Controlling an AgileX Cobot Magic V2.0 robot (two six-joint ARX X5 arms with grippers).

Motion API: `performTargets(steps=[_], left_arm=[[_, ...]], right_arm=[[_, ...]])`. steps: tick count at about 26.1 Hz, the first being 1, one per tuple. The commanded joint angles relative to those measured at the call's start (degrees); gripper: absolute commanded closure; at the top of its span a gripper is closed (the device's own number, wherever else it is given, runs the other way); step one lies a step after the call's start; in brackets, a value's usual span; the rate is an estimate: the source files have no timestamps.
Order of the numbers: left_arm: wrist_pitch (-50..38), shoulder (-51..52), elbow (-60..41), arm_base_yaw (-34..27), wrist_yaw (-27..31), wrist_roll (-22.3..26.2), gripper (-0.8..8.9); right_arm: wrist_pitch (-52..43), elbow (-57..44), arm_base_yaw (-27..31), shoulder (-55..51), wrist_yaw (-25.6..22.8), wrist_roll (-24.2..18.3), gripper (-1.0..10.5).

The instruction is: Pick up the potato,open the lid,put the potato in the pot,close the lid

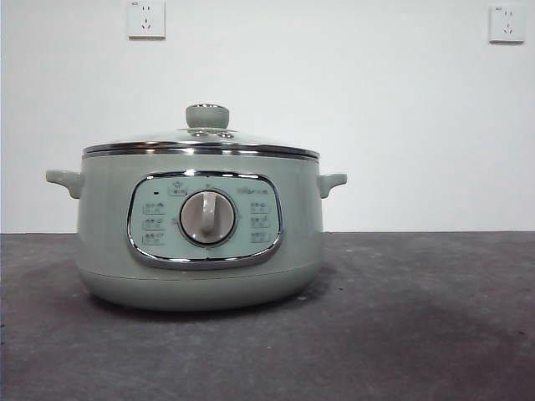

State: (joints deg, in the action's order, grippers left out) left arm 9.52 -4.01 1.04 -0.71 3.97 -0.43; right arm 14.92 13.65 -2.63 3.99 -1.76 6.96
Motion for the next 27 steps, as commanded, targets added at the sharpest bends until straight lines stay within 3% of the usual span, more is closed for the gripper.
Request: performTargets(steps=[1, 5, 10, 27], left_arm=[[-0.24, -0.02, -0.59, -0.22, 0.09, 0.70, 8.16], [-0.24, -0.13, -0.59, -0.22, 0.11, 0.70, 8.16], [-0.26, -0.26, -0.59, -0.22, 0.11, 0.70, 8.16], [-0.26, -0.44, -0.59, -0.22, 0.11, 0.70, 8.16]], right_arm=[[-1.53, -6.29, 3.15, -3.65, 2.10, -2.25, 9.5], [-2.86, -10.64, 5.40, -3.50, 5.27, -5.81, 9.5], [-4.50, -12.83, 5.29, -3.54, 4.92, -8.63, 9.5], [-4.52, -12.83, 5.25, -3.50, 3.89, -8.50, 9.5]])
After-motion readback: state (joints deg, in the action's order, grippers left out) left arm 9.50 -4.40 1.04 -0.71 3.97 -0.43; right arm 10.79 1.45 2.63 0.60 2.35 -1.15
